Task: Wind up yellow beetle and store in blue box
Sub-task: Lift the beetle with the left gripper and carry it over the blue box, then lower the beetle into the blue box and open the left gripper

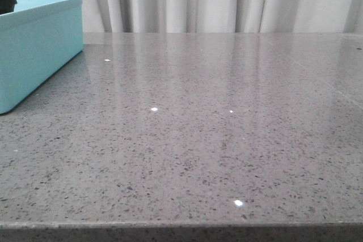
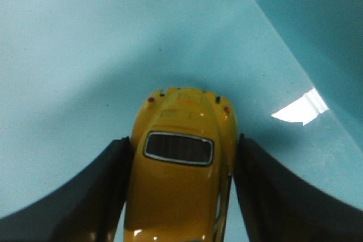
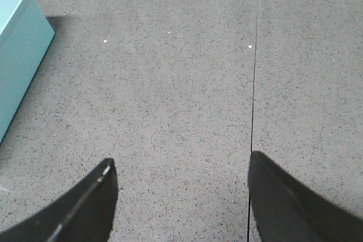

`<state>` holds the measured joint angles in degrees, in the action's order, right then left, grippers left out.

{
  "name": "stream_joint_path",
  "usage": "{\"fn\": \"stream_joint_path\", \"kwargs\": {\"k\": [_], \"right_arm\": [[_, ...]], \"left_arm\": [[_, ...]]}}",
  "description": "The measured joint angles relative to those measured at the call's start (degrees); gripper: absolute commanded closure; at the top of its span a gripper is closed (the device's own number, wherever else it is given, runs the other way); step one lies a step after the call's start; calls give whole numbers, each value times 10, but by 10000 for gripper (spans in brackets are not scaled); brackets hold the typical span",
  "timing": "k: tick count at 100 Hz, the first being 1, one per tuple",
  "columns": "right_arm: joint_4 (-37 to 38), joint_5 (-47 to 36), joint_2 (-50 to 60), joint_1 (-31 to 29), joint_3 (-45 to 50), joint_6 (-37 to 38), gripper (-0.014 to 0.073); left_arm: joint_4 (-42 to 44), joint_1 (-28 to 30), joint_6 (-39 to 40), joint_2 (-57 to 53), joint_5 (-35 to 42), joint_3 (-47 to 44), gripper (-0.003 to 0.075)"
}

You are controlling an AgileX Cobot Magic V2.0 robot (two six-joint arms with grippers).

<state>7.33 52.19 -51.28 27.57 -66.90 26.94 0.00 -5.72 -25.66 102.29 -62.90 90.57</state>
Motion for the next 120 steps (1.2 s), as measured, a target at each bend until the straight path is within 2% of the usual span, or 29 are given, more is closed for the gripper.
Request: {"fn": "stream_joint_path", "kwargs": {"k": [16, 36, 65, 79, 94, 103, 120], "right_arm": [[-3, 0, 0, 0, 0, 0, 96], [-3, 0, 0, 0, 0, 0, 96], [-3, 0, 0, 0, 0, 0, 96], [-4, 0, 2, 0, 0, -6, 96], [-4, 1, 23, 0, 0, -27, 136], [7, 1, 42, 0, 0, -31, 235], [44, 1, 83, 0, 4, -32, 516]], "left_arm": [[0, 0, 0, 0, 8, -12, 455], [0, 0, 0, 0, 13, -13, 275], [0, 0, 0, 0, 18, -13, 272], [0, 0, 0, -15, 20, -14, 332], [0, 0, 2, -62, 30, -14, 483], [-6, 0, 3, -100, 40, -14, 585], [-21, 0, 18, -172, 45, -14, 726]]}}
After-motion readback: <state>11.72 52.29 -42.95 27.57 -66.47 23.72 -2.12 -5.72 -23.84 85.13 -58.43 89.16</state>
